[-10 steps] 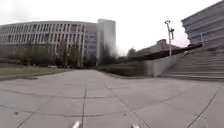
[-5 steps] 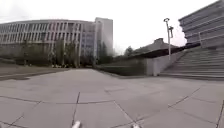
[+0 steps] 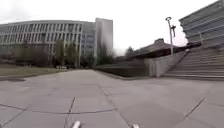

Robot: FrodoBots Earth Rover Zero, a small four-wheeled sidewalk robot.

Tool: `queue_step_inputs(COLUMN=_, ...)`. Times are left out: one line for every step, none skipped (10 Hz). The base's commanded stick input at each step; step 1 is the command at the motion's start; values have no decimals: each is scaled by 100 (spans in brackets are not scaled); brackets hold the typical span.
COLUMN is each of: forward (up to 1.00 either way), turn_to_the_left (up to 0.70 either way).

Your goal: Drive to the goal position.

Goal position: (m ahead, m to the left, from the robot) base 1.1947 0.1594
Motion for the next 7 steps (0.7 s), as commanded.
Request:
queue_step_inputs(forward=70, turn_to_the_left=-1)
queue_step_inputs(forward=70, turn_to_the_left=-14)
queue_step_inputs(forward=70, turn_to_the_left=-23)
queue_step_inputs(forward=70, turn_to_the_left=-18)
queue_step_inputs(forward=70, turn_to_the_left=-1)
queue_step_inputs(forward=70, turn_to_the_left=-1)
queue_step_inputs(forward=70, turn_to_the_left=-1)
